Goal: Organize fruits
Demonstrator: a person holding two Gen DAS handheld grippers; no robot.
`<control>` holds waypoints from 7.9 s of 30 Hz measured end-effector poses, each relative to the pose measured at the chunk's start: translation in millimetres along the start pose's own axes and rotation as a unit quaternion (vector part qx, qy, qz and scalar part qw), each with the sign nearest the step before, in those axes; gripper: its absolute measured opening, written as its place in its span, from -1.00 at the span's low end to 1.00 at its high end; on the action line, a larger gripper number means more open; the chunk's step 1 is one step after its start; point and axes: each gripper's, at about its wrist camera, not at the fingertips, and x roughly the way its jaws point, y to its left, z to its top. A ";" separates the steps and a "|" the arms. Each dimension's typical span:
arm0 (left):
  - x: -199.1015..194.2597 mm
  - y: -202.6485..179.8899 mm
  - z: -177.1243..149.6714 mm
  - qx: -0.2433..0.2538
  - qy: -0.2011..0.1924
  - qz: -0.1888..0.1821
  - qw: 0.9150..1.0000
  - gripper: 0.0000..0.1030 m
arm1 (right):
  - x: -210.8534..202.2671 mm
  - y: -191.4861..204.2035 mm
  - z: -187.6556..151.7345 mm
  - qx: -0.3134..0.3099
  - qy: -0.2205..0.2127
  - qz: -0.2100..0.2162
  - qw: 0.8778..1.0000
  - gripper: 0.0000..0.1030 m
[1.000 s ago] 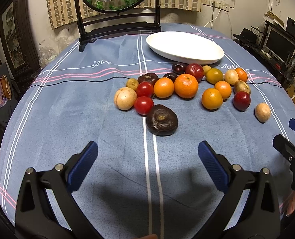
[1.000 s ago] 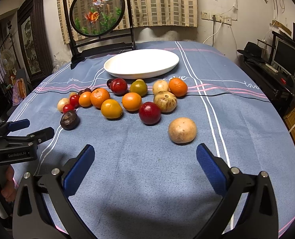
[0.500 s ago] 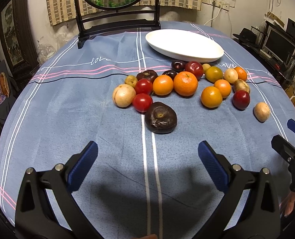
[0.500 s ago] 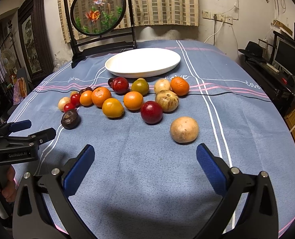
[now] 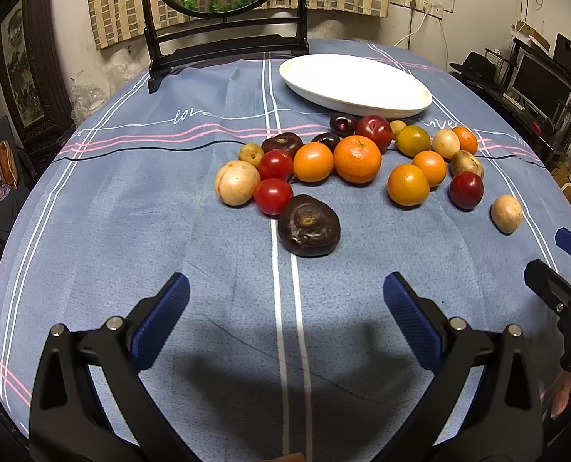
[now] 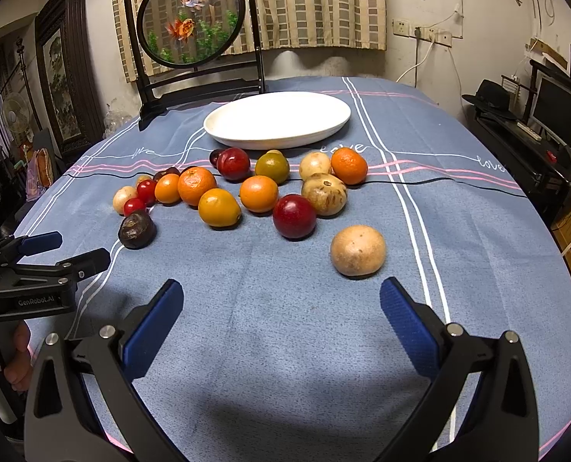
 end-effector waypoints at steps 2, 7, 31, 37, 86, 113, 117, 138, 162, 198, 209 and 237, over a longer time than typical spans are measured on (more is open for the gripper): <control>0.3 -0.1 0.2 -0.001 0.001 -0.002 1.000 0.96 | 0.1 -0.7 0.3 0.000 0.000 0.001 1.000 0.97; 1.1 -0.9 -0.7 0.000 0.001 -0.001 1.000 0.96 | 1.2 -0.9 0.8 0.000 0.001 0.001 1.000 0.97; 3.3 -3.3 -2.8 0.005 0.004 0.001 1.000 0.96 | 3.6 -1.2 -2.2 0.002 0.006 0.004 1.000 0.97; 14.2 3.8 -2.6 0.009 0.028 0.000 1.000 0.96 | 3.7 -0.9 -2.8 0.003 0.005 0.005 1.000 0.97; 26.4 4.9 28.1 0.004 0.019 -0.043 0.999 -0.11 | 58.5 -51.4 16.7 0.011 0.094 -0.040 0.995 0.48; 6.1 -5.6 67.9 0.068 -0.015 -0.052 0.996 -0.11 | 29.1 -48.3 59.1 0.000 0.042 0.001 0.999 -0.10; -0.8 -16.2 108.4 0.087 -0.039 -0.060 0.994 -0.11 | 23.3 -42.1 93.5 -0.024 0.012 0.015 1.000 -0.10; 217.0 -32.2 277.8 0.050 0.066 -0.036 0.996 -0.11 | 250.1 -51.6 243.5 -0.040 0.111 0.014 0.993 -0.11; 147.7 -12.5 242.4 0.096 0.004 -0.032 0.995 0.75 | 166.2 -76.0 220.4 0.049 0.061 0.069 0.995 0.25; 54.5 27.5 57.9 0.130 -0.005 -0.022 0.991 0.79 | 68.9 -31.7 45.7 0.002 0.073 0.042 0.996 0.25; 58.3 28.8 49.6 0.118 0.010 -0.030 0.992 0.79 | 102.2 -22.1 54.3 -0.008 0.126 -0.016 0.992 0.23; 82.3 35.1 45.2 0.007 0.084 -0.039 0.996 0.74 | 89.6 -33.9 44.4 0.037 0.095 0.090 0.991 -0.25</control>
